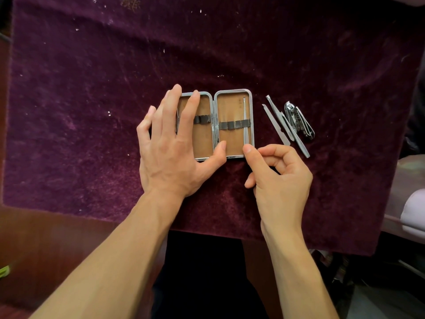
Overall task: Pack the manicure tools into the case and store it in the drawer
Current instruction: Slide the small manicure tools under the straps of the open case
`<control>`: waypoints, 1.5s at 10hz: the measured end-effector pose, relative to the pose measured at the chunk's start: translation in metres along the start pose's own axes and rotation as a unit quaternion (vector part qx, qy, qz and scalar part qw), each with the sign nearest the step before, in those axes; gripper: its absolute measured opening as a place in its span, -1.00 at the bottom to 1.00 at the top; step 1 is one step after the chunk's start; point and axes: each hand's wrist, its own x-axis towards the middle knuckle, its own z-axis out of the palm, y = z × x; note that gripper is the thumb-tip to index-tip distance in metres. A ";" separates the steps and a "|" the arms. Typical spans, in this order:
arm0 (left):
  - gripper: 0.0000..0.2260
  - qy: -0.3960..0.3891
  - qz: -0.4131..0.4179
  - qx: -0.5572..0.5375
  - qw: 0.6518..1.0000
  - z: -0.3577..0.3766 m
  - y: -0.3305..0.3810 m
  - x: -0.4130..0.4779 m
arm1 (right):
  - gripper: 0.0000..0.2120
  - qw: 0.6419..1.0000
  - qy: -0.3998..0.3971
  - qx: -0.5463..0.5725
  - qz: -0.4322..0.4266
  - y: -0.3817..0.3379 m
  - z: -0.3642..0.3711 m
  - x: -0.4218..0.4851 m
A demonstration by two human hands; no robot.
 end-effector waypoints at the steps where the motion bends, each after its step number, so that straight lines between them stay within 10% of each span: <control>1: -0.21 -0.001 -0.001 0.000 1.000 0.000 0.000 0.000 | -0.83 1.000 0.001 0.004 -0.005 0.000 0.000 0.000; 8: -0.21 -0.003 0.000 -0.002 1.000 0.000 0.000 -0.001 | -0.82 1.000 0.005 0.018 -0.005 -0.002 -0.003 -0.003; 11: -0.21 -0.010 -0.003 -0.004 1.000 -0.001 0.000 0.000 | -0.73 0.950 0.122 -0.236 -0.167 0.006 -0.049 0.011; 15: -0.21 -0.011 -0.006 -0.011 1.000 -0.002 0.001 0.001 | -0.91 0.956 0.118 -0.222 -0.153 0.007 -0.054 0.024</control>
